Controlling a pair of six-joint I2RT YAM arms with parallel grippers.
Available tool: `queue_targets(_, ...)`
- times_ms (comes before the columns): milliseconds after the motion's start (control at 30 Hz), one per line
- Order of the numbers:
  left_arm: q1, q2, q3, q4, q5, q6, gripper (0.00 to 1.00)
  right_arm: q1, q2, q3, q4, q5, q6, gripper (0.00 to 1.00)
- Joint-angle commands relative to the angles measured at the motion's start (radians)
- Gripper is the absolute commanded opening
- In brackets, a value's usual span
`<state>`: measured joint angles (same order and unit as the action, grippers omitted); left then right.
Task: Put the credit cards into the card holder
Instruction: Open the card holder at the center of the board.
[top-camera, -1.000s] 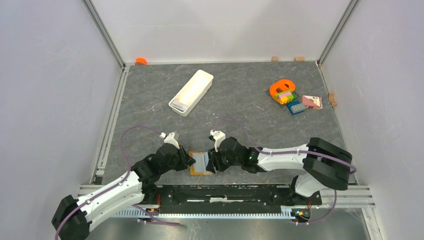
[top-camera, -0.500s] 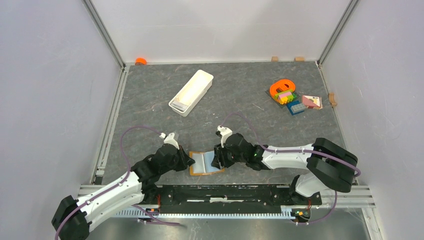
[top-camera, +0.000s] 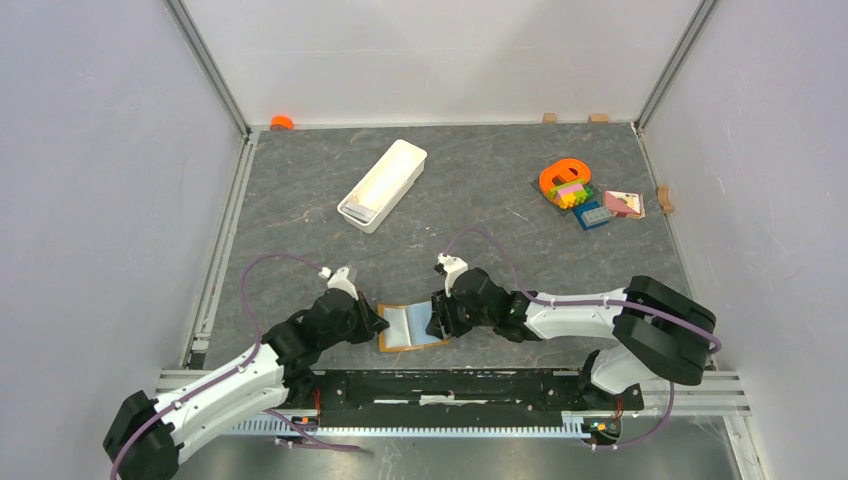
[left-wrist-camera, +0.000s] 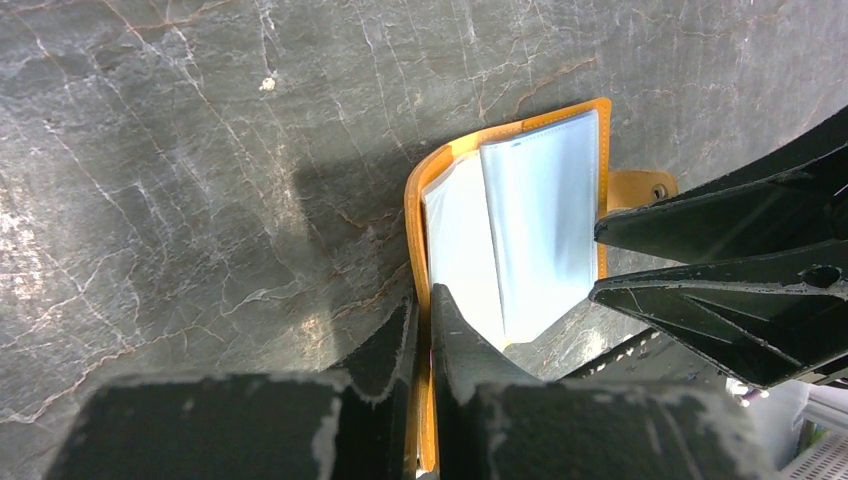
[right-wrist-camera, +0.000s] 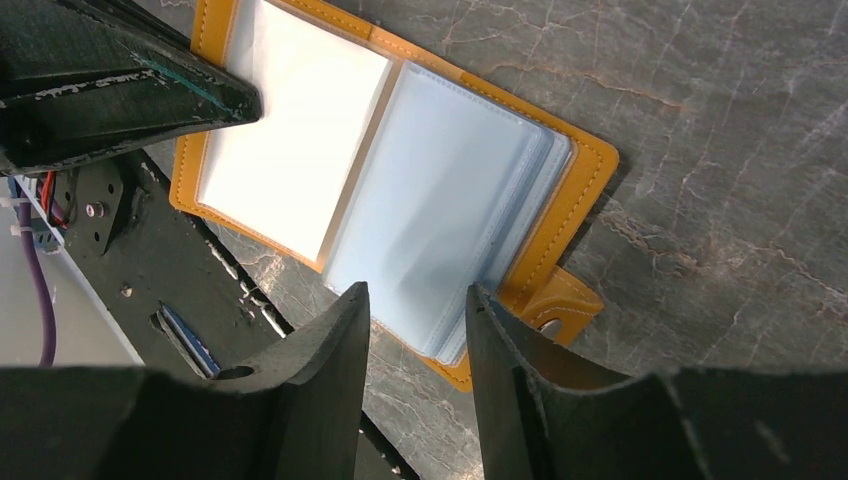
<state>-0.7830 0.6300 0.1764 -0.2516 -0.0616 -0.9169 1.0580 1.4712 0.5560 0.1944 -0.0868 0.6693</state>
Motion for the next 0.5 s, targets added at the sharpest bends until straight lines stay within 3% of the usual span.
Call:
queue_targets(0,-0.005,-0.001,-0.012,0.006,-0.019,-0.011,0.07,-0.002,-0.031,-0.013,0.017,0.008,0.013,0.45)
queue_targets(467,-0.005,0.006,-0.047,0.072,0.007,-0.013,0.04,0.0,0.022,-0.029,0.265,-0.156,0.088,0.45)
